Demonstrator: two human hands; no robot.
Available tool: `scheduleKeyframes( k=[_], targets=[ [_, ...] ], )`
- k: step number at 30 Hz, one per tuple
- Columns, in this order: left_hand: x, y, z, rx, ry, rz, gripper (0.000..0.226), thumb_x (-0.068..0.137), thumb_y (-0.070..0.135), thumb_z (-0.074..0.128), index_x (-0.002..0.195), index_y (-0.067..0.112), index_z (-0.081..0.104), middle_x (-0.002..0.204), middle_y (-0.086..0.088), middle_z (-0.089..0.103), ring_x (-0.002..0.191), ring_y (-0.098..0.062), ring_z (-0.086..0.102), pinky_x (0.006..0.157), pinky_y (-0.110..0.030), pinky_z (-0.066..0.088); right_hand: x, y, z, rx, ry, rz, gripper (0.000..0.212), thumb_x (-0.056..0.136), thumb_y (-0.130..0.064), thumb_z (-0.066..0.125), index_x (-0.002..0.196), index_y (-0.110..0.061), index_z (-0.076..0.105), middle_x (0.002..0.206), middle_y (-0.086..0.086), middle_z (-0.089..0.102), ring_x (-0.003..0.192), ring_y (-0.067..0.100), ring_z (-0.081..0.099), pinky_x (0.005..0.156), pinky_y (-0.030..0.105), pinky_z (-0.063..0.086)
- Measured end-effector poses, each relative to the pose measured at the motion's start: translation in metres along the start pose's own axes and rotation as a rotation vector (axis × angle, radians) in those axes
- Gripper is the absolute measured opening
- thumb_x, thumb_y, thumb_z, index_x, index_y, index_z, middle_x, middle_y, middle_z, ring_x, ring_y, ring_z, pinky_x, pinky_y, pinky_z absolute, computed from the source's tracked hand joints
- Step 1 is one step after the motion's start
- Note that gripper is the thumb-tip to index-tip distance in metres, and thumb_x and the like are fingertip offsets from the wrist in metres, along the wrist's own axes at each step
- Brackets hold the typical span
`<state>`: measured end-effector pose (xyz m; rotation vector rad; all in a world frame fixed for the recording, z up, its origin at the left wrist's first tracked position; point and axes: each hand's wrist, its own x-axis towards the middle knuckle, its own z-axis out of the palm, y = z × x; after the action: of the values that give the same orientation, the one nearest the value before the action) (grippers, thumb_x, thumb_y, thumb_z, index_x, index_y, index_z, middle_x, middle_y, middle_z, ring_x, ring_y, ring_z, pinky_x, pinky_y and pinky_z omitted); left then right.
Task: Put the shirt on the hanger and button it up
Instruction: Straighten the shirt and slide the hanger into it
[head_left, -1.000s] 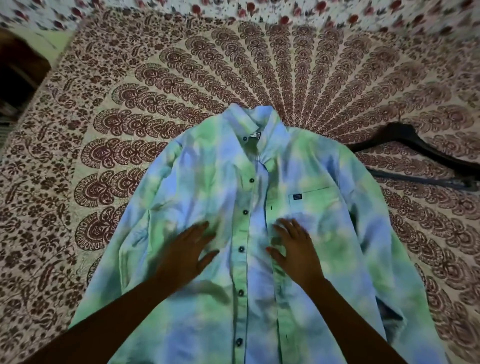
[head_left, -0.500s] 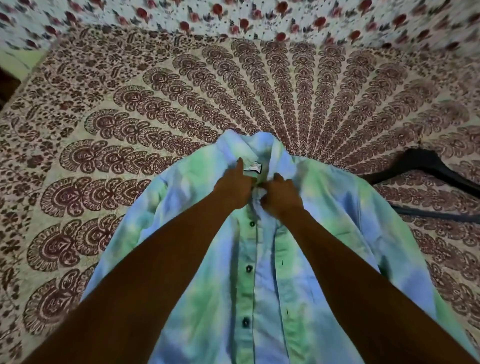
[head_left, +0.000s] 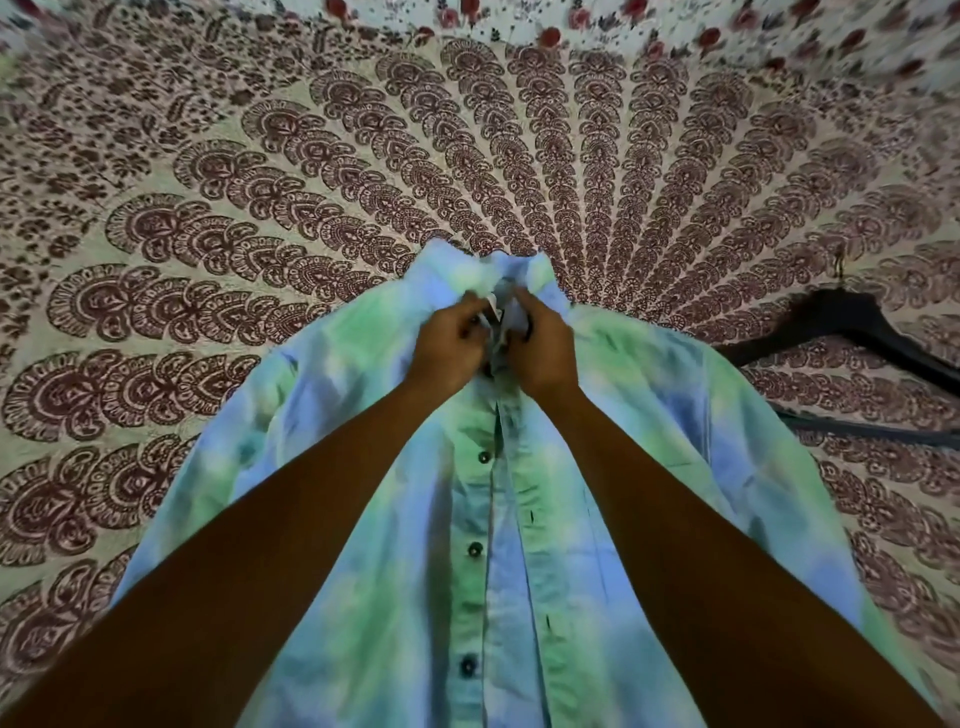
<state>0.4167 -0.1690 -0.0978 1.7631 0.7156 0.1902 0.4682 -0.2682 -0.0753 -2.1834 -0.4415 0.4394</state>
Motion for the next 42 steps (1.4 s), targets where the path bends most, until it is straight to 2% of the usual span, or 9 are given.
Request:
scheduleKeyframes(
  k=[5,8,12,18,22,27,32,35,42],
  targets=[
    [0.006,0.011,0.000,-0.138,-0.283,-0.156,0.048,0.090,-0.008,0.047,0.136,0.003,0.040,0.135,-0.015,0.048,0.121,-0.026,0.049,0.092,-0.029,0.042,0.001,0.008,0.002,-0.026,-0.228,0.007,0.054,0.088,0.001,0.053,0.138,-0.008,0.036,0.129,0.016,0.054,0.119,0.029,0.052,0.085,0.021,0.038],
    [-0.001,0.020,-0.004,-0.293,-0.163,-0.066,0.054,0.090,-0.011,0.042,0.140,0.008,0.033,0.132,-0.010,0.045,0.098,-0.022,0.051,0.074,-0.025,0.045,-0.001,0.006,-0.006,0.068,-0.193,-0.013,0.064,0.087,0.005,0.052,0.143,-0.014,0.028,0.134,0.014,0.051,0.119,0.026,0.052,0.092,0.026,0.042],
    [-0.057,0.005,-0.013,0.189,0.111,0.270,0.037,0.084,0.003,0.044,0.119,0.005,0.055,0.117,-0.011,0.060,0.082,-0.024,0.059,0.077,-0.024,0.045,-0.051,0.022,-0.013,0.202,0.033,0.009,0.049,0.086,0.004,0.053,0.133,-0.007,0.046,0.105,0.012,0.058,0.074,0.006,0.057,0.066,0.012,0.043],
    [-0.220,-0.077,-0.006,0.627,-0.134,0.425,0.043,0.088,0.027,0.042,0.126,0.009,0.052,0.133,-0.010,0.052,0.124,-0.021,0.046,0.103,-0.035,0.035,-0.196,0.069,0.005,-0.482,0.133,-0.114,0.040,0.076,-0.044,0.063,0.109,-0.023,0.063,0.087,0.002,0.064,0.070,0.023,0.066,0.045,0.028,0.047],
    [-0.277,-0.111,0.006,0.943,-0.210,0.366,0.059,0.090,0.037,0.037,0.140,0.007,0.034,0.148,-0.017,0.032,0.137,-0.031,0.031,0.112,-0.045,0.016,-0.242,0.088,0.018,-0.529,0.124,-0.095,0.037,0.081,-0.032,0.045,0.106,-0.018,0.067,0.083,0.007,0.062,0.056,0.024,0.062,0.034,0.026,0.041],
    [-0.273,-0.078,0.011,0.557,0.010,0.156,0.058,0.084,-0.006,0.030,0.140,0.008,0.034,0.142,0.000,0.036,0.128,-0.020,0.044,0.111,-0.031,0.023,-0.236,0.063,0.014,-0.251,0.238,0.092,0.026,0.087,-0.016,0.052,0.107,-0.015,0.067,0.100,0.013,0.062,0.081,0.031,0.065,0.061,0.030,0.047],
    [-0.287,-0.083,0.018,0.633,-0.250,0.310,0.057,0.090,0.026,0.022,0.138,-0.002,0.036,0.144,-0.016,0.037,0.136,-0.030,0.030,0.115,-0.032,0.005,-0.252,0.073,0.013,-0.420,0.051,0.198,0.036,0.090,-0.020,0.048,0.126,-0.019,0.052,0.116,0.013,0.052,0.102,0.034,0.054,0.074,0.035,0.043],
    [-0.289,-0.093,0.021,0.572,-0.269,0.293,0.061,0.091,0.034,0.014,0.142,0.004,0.024,0.151,-0.012,0.024,0.141,-0.024,0.012,0.118,-0.033,-0.003,-0.251,0.070,0.007,-0.272,0.132,0.167,0.019,0.090,-0.014,0.045,0.099,-0.013,0.062,0.091,0.013,0.055,0.085,0.032,0.058,0.064,0.027,0.031],
    [-0.327,-0.089,-0.001,0.112,-0.117,0.175,0.053,0.093,0.025,0.032,0.143,0.026,0.013,0.152,-0.001,0.026,0.139,-0.008,0.026,0.114,-0.025,0.024,-0.273,0.078,0.015,-0.065,-0.083,0.043,0.037,0.088,-0.004,0.055,0.124,-0.008,0.057,0.108,0.015,0.062,0.099,0.027,0.060,0.082,0.020,0.040]
  ],
)
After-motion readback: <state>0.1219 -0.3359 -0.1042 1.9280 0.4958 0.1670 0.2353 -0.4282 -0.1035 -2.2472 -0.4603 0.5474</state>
